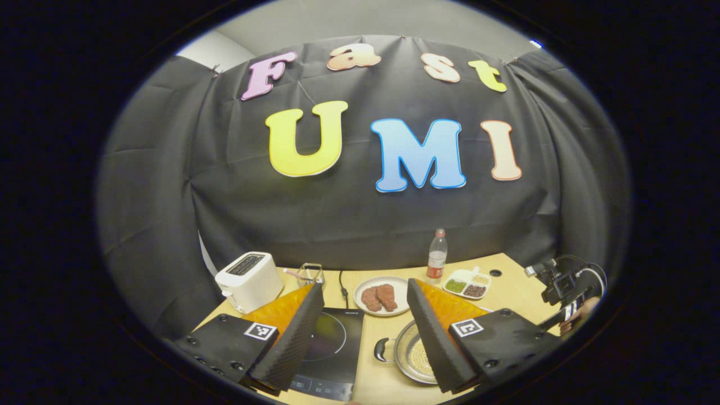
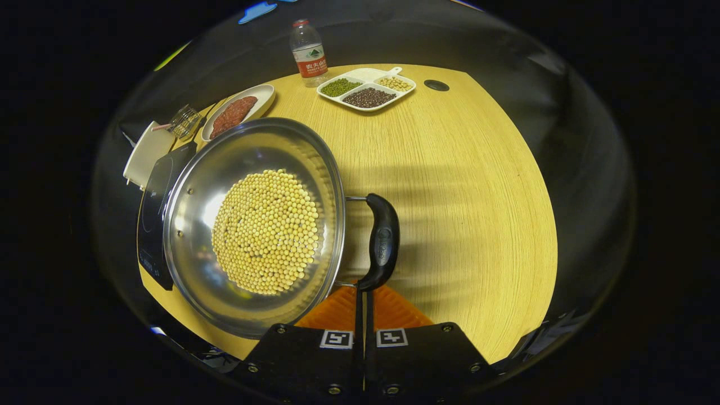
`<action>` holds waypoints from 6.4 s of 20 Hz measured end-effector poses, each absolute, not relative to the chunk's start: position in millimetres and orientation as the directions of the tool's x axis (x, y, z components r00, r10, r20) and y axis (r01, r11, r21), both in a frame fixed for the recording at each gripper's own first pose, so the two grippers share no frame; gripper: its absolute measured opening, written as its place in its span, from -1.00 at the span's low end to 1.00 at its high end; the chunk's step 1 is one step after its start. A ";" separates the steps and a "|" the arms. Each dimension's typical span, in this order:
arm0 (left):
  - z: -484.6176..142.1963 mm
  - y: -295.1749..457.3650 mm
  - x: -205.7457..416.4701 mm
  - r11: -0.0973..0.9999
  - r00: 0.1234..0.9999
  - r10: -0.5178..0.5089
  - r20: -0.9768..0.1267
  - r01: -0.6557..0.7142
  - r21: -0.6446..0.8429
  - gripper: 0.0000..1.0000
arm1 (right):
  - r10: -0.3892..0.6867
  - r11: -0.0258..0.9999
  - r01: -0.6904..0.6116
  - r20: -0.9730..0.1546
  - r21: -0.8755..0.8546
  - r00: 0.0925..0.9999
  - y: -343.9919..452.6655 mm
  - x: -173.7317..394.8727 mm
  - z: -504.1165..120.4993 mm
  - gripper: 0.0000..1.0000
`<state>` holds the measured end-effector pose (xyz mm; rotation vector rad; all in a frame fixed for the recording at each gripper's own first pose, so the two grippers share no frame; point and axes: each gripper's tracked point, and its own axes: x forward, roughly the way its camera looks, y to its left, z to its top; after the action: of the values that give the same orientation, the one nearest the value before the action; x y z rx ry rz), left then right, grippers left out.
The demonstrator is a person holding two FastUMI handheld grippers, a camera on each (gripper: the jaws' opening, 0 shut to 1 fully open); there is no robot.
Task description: First push the handle of the pot to place it horizontally, then grasp the pot with both hands and set it on the induction cooktop.
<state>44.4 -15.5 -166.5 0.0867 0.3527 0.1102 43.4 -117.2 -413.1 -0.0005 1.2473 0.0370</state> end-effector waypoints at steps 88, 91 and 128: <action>-358.5 40.9 85.1 0.990 0.741 -0.107 -0.663 0.144 0.002 0.41 | -0.030 0.998 0.060 -0.663 0.023 0.748 -29.1 79.5 -315.1 0.22; -348.3 70.8 80.9 0.990 0.730 -0.101 -0.676 0.141 0.004 0.39 | -0.025 0.999 0.051 -0.665 0.019 0.747 -1.3 77.8 -306.4 0.22; -376.1 306.9 127.9 0.999 0.712 0.029 -0.702 0.002 0.044 0.28 | 0.078 0.997 -0.052 -0.725 0.058 0.684 218.2 157.2 -358.9 0.22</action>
<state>127.9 306.9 -376.1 0.0428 0.7786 0.0150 157.2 218.2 -358.9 0.0334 0.8138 0.0732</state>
